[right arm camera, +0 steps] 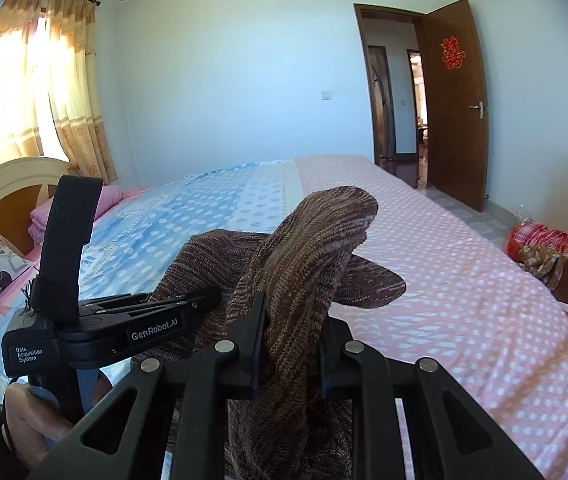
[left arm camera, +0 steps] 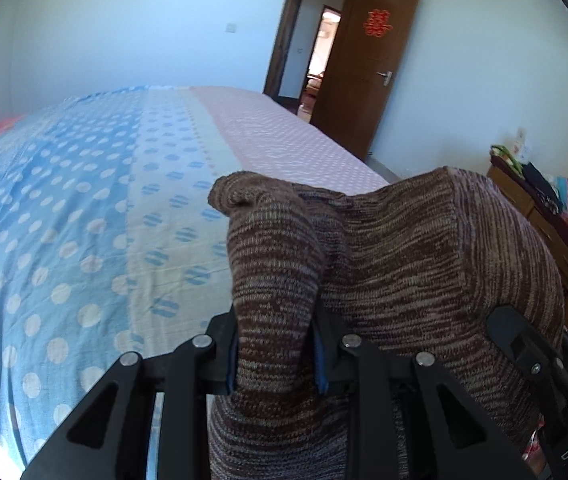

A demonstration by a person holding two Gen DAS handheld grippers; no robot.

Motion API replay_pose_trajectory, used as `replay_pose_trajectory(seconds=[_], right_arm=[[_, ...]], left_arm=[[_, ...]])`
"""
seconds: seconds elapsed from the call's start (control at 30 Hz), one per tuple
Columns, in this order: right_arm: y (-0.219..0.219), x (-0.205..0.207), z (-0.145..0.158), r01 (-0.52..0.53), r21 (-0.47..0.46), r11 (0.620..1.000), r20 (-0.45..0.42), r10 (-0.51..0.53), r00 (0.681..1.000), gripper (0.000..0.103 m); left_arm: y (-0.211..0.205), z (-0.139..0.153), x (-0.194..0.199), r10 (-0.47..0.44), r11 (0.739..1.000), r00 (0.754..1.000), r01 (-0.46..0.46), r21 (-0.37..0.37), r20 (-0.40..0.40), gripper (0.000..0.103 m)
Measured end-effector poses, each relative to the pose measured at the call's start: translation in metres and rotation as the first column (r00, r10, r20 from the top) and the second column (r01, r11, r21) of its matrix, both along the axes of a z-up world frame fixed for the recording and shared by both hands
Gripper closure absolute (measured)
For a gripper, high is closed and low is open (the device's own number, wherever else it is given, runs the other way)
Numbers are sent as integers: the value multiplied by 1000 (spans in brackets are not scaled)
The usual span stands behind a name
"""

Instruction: Fold small clothes

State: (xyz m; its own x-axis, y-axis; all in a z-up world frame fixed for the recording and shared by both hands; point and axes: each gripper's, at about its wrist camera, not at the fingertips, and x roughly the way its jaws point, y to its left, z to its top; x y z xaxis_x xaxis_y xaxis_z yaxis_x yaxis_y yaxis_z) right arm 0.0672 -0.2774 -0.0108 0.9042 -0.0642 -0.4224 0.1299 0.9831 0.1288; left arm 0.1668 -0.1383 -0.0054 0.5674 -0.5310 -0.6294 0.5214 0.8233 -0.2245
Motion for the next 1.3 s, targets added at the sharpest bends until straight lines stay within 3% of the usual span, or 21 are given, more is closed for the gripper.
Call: replay_pose_trajectory(seconds=[0.3,0.5,0.63,0.73,0.77,0.83,0.9,1.0,1.07,1.13,1.2,1.3], right_arm=[[-65,-40,-7,148,-40,988,-25,-149,989,82],[-115,-30,-29,251,-133,959,-46,-259,965,83],[-150,-4,-61,313,-166,935,-124,-334,934,83],[-169,13,-87,333,-153,930,-201,-360,911,83],[-173,18,-91,343,-141,929,-239,-369,898,83],[-184,17,-91,347,-76,935,-244,-355,902,82],[-193,18,-97,353,-53,934,-295,-353,888,77],[-210,11,-98,353,33,935,-317,-325,891,68],[-218,-9,-94,364,93,927,-307,-321,896,52],[-224,-40,-88,364,198,910,-281,-303,911,48],[-222,-66,-85,355,275,894,-259,-286,923,44],[-198,-89,-87,313,289,904,-251,-244,937,37]], left_arm=[[-80,-8,-21,-130,991,991,131,19,-16,75],[-141,-28,-12,-164,985,986,162,64,27,75],[-177,-50,1,-152,984,986,145,107,63,75],[-200,-74,10,-151,971,988,142,191,36,74],[-204,-81,12,-149,965,988,136,225,42,70],[-202,-84,15,-141,963,988,123,238,57,62],[-195,-82,25,-130,970,991,124,209,13,51],[-182,-80,38,-135,974,989,144,173,-61,36],[-168,-72,34,-156,978,983,167,124,-96,36],[-148,-63,22,-175,979,980,183,92,-90,36],[-125,-59,10,-174,982,981,180,65,-80,26],[-100,-67,-3,-167,986,976,167,-11,-141,23]])
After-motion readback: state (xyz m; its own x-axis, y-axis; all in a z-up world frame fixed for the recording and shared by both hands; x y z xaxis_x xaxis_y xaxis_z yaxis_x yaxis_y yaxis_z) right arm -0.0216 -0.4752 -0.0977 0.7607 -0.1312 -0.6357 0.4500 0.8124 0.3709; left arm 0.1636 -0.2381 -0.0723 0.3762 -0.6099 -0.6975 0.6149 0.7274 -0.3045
